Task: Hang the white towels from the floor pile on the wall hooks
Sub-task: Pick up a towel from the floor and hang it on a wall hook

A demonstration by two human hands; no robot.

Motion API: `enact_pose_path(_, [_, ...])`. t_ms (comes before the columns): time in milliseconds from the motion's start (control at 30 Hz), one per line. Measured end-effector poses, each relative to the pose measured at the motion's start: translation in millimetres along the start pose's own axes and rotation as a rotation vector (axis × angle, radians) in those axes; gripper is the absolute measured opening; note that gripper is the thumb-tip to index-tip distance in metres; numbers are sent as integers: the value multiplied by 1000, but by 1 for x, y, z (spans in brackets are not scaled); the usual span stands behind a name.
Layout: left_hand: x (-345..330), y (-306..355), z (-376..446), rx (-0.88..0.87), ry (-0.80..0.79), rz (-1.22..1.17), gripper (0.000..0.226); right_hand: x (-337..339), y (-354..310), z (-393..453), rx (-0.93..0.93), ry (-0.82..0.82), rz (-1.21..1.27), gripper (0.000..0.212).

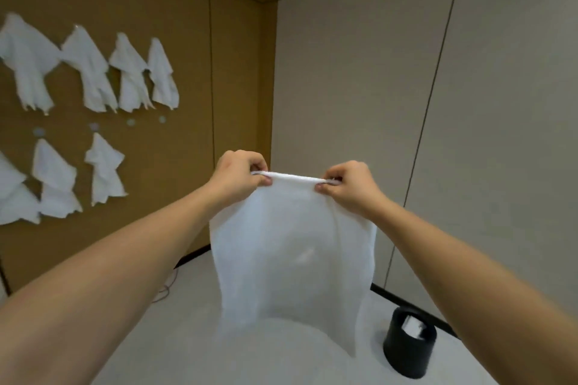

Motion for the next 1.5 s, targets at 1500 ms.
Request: enact_pose_path(1500, [125, -737, 505, 547, 211, 50, 13, -661, -121, 795, 318, -505, 705, 41])
Point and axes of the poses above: each hand's wrist, its own z-axis towards the middle knuckle, its own x-axis out of the back of the hand, y = z × x, the point moved 10 cm from there along z, towards the middle knuckle, and after that the axes turned 3 degrees about x, right-handed, at the moved point
